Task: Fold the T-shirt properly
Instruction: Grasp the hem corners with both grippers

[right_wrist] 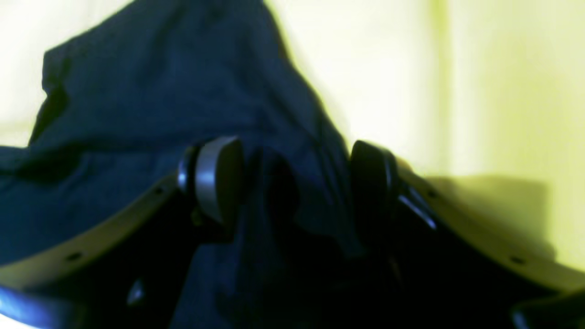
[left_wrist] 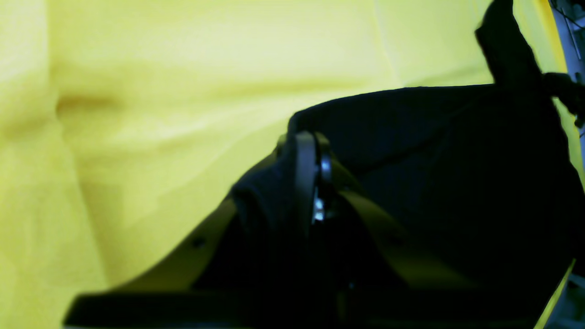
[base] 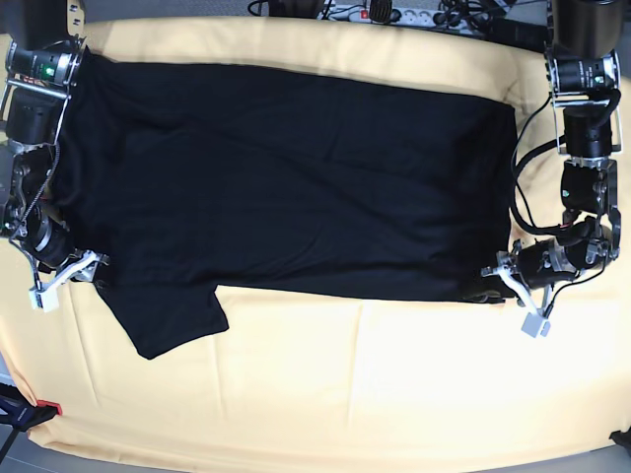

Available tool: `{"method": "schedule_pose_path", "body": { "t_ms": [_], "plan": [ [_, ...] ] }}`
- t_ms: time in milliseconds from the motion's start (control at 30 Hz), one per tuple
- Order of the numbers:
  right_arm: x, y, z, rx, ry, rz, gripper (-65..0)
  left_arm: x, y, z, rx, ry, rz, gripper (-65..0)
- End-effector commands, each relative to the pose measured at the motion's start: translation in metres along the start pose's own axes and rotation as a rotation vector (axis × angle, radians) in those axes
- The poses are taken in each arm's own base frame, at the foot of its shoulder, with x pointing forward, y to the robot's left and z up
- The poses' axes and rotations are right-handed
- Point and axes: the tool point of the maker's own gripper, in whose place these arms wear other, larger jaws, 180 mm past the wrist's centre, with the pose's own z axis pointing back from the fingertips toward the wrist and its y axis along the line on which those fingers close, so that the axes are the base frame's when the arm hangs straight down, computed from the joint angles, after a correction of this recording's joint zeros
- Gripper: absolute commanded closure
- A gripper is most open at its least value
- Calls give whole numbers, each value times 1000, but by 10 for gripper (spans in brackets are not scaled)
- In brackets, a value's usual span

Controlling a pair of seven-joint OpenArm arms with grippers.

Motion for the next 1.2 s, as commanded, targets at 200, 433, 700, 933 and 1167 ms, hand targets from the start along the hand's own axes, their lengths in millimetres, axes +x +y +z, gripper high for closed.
{"method": "schedule_pose_path", "body": {
  "t_ms": [200,433,700,933,1167],
  "plan": [
    [11,11,-1,38,-1,81,-387,21,-3,8,-7,-36,-25,0],
    [29,17,1,66,-39,104,0,23,-5,8,-20,-47,-17,0],
    [79,28,6,96,-129,163,0,48,-18,11,-67,-103,-77,0],
    [112,28,11,70,-190,212,0,93,-23,14,-31,-238,-183,0],
    [114,12,22,35,-173,242,0,98,-21,15,-8,-225,-210,0]
  ]
}}
